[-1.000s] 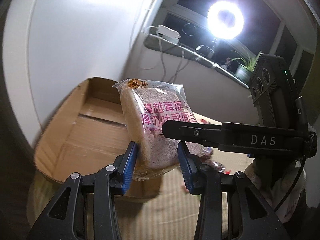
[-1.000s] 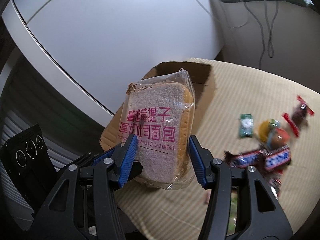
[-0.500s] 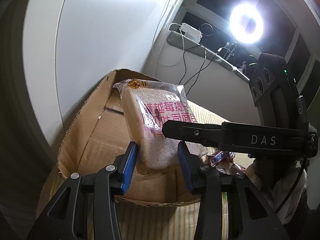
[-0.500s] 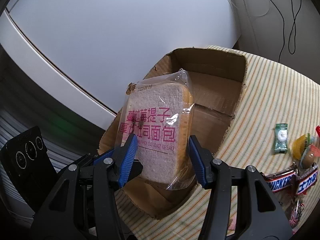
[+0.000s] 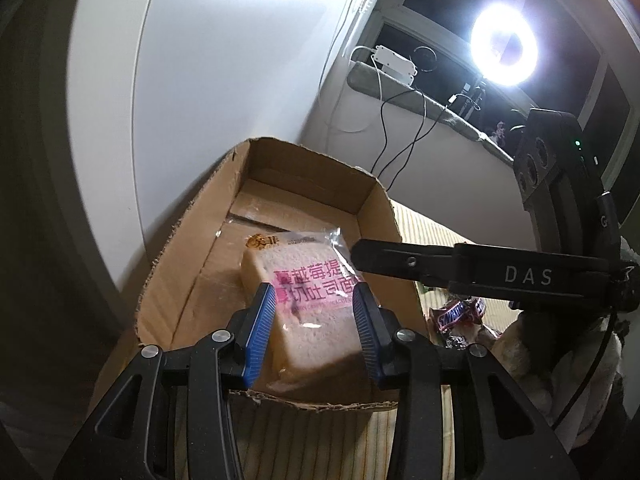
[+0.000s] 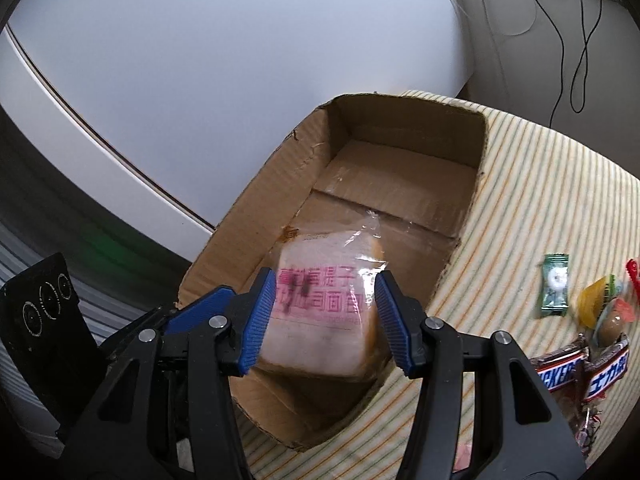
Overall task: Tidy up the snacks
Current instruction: 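Open the right tool to release the bread and move back to the snacks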
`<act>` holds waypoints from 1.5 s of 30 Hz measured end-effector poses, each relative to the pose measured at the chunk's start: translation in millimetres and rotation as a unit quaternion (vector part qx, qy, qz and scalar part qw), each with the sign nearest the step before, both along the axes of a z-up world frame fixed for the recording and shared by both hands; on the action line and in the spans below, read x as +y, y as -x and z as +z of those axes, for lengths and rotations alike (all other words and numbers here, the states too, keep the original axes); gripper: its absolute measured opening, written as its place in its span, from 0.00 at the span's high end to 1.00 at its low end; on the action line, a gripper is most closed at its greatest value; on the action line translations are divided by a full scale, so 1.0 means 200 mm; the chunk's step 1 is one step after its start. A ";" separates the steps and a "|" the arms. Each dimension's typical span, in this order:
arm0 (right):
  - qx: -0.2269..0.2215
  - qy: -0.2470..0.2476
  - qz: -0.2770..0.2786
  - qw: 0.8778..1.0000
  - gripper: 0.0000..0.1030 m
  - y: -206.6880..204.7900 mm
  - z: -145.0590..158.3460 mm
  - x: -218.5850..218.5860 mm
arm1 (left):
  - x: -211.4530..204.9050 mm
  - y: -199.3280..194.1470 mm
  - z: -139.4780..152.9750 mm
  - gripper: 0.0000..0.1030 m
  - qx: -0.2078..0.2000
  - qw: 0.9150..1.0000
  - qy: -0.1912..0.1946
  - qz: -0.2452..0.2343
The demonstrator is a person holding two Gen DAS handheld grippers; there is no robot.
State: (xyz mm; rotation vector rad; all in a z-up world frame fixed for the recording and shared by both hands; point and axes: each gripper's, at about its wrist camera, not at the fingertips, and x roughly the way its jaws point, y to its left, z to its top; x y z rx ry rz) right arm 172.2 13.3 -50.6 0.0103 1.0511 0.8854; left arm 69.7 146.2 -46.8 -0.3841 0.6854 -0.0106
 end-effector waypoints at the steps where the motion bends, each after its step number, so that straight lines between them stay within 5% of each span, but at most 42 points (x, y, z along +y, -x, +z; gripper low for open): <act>1: -0.002 0.000 -0.001 1.000 0.47 0.00 0.01 -0.01 | 0.00 0.01 0.01 0.64 -0.001 1.000 -0.001 0.001; 11: -0.039 0.005 -0.016 0.999 0.45 0.06 0.10 -0.15 | -0.06 0.10 0.09 0.64 -0.020 1.000 -0.011 0.004; 13: -0.051 0.007 -0.024 0.998 0.29 0.07 0.12 -0.20 | -0.08 0.12 0.10 0.63 -0.023 1.000 -0.012 0.002; 19: -0.098 0.017 -0.049 0.994 0.26 0.11 0.19 -0.40 | -0.17 0.16 0.13 0.59 -0.031 0.999 -0.016 -0.011; 21: -0.115 0.022 -0.058 0.991 0.16 0.13 0.20 -0.48 | -0.21 0.17 0.14 0.51 -0.033 0.999 -0.015 -0.018; 30: -0.160 0.052 -0.107 0.980 0.00 0.16 0.18 -0.89 | -0.44 0.20 0.11 0.49 -0.026 0.997 -0.015 -0.071; 40: -0.151 0.128 -0.118 0.973 0.00 0.17 0.00 -1.10 | -0.70 0.16 -0.06 0.50 0.010 0.992 -0.028 -0.125; 45: -0.117 0.118 -0.118 0.979 0.00 0.13 -0.06 -1.11 | -0.77 0.11 -0.12 0.67 0.029 0.989 -0.031 -0.141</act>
